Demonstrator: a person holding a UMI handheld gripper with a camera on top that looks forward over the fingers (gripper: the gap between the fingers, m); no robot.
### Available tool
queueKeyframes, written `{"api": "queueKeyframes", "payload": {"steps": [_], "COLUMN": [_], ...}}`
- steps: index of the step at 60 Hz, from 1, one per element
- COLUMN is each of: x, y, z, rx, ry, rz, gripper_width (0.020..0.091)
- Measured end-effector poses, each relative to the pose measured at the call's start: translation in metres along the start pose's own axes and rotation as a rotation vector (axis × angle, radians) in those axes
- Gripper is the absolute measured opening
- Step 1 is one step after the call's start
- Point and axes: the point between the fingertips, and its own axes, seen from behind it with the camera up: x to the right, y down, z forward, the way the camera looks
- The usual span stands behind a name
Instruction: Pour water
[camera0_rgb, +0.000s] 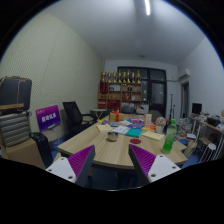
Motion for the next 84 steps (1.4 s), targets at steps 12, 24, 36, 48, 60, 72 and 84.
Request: {"api": "queueKeyframes", "payload": {"steps": [12, 24, 36, 48, 60, 72, 84], "x": [0.016, 0.08, 0.226, 0.322, 0.368, 0.384, 0.382], "y": [0.025, 0.033, 0.052, 0.081, 0.081, 0.07, 0.069], "z": [0.033, 0.055, 0.119, 0.19, 0.247, 0.288, 0.295], "rx": [-0.027, 0.007, 0.021, -0.001, 0.012, 0.027, 0.06], "ry": [0.012, 0.076, 0.232, 0.329, 0.348, 0.338, 0.391], "rz": [0.024, -0.012, -0.011, -0.012, 0.043, 0.097, 0.035], "gripper_width": [0.0842, 0.0836, 0.0838, 0.0828, 0.0818, 0.054, 0.0496]}}
